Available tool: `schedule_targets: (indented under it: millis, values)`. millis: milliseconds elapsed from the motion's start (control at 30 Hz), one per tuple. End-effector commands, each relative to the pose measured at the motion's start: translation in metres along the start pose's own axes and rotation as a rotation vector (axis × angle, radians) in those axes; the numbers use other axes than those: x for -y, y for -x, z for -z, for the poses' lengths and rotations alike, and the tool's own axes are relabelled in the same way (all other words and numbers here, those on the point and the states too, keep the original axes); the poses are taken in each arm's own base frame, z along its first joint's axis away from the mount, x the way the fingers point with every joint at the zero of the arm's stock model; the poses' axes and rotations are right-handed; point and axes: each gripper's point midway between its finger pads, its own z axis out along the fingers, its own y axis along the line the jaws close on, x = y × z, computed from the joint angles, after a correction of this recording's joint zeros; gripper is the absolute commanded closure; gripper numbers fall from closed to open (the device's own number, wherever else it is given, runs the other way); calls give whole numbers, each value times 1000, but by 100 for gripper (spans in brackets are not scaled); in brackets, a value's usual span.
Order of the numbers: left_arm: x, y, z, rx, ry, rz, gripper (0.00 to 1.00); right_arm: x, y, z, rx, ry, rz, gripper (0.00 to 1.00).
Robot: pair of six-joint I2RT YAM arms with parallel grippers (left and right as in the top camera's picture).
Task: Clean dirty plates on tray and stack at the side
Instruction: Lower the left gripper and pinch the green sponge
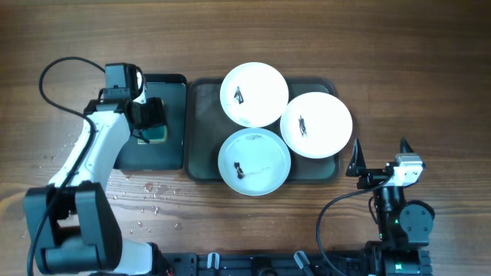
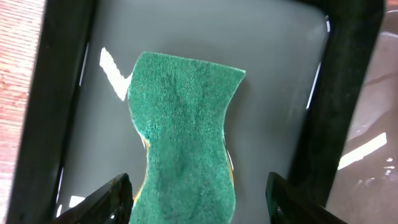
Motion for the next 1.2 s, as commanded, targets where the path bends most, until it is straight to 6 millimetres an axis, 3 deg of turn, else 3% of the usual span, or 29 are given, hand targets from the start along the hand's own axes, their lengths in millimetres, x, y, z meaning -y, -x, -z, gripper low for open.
schedule_targets:
  millis: [0, 333, 533, 633, 733, 1167]
  values:
    - [-5, 0, -13, -14, 21, -17, 30, -4, -1, 0, -5, 21, 14, 0]
    - [-5, -4, -35, -44, 27, -10, 37, -4, -1, 0, -5, 21, 14, 0]
    - [-6, -7, -38, -57, 29, -10, 44, -4, -1, 0, -5, 21, 14, 0]
    - [-9, -7, -39, -56, 45, -11, 43, -4, -1, 0, -5, 21, 14, 0]
    - [-11, -2, -39, -35, 62, -11, 35, -4, -1, 0, -5, 21, 14, 0]
    - [-12, -9, -43, -61, 70, 71, 41, -4, -1, 0, -5, 21, 14, 0]
